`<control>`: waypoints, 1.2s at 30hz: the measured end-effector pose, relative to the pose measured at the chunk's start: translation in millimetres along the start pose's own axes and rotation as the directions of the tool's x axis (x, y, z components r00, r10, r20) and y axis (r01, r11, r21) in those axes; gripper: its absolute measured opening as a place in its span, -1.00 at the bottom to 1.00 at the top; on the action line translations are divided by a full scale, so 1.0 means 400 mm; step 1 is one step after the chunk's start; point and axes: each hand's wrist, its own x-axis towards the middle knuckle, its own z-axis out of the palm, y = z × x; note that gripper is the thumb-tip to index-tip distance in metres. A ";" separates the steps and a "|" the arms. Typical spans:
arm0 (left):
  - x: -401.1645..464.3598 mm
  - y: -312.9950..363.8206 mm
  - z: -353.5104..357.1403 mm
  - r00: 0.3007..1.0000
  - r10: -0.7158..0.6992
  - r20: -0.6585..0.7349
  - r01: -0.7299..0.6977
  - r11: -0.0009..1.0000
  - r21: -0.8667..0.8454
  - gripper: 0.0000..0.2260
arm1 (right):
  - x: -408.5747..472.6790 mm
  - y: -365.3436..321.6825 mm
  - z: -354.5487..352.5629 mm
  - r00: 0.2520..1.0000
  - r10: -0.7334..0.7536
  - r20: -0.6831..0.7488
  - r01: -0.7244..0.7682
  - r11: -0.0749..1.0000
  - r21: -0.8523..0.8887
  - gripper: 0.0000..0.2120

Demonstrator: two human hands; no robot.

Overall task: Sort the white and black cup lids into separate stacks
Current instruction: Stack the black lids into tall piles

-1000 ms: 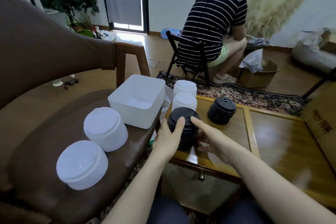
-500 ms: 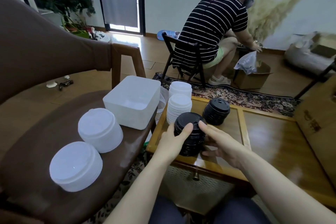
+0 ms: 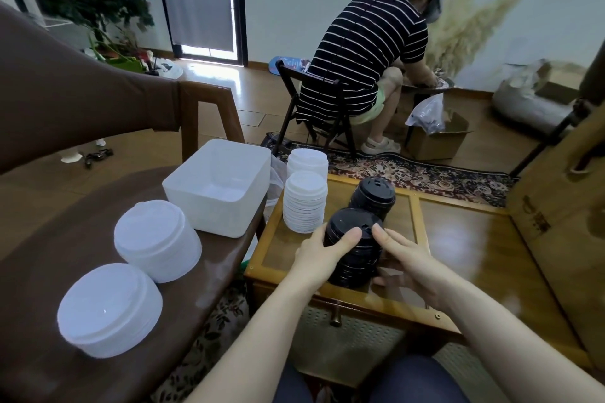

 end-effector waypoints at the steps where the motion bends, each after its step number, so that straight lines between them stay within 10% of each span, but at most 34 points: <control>1: -0.001 0.001 0.001 1.000 0.006 0.002 -0.006 1.000 -0.002 -0.08 | 0.002 0.001 -0.001 1.000 -0.004 -0.003 0.004 1.000 0.007 -0.55; 10: -0.012 0.024 -0.010 0.999 0.025 0.021 -0.026 1.000 0.015 -0.47 | 0.012 0.002 -0.004 0.999 -0.023 -0.040 0.025 0.999 0.045 -0.42; 27: -0.004 0.060 -0.005 0.998 -0.033 0.052 0.037 0.997 -0.071 -0.03 | 0.004 -0.018 -0.023 0.999 0.032 0.036 -0.032 0.999 0.003 -0.51; 36: -0.010 0.052 -0.020 0.998 -0.058 0.028 0.061 0.994 -0.091 -0.50 | 0.016 -0.008 -0.004 1.000 0.011 -0.016 -0.010 0.998 0.060 -0.50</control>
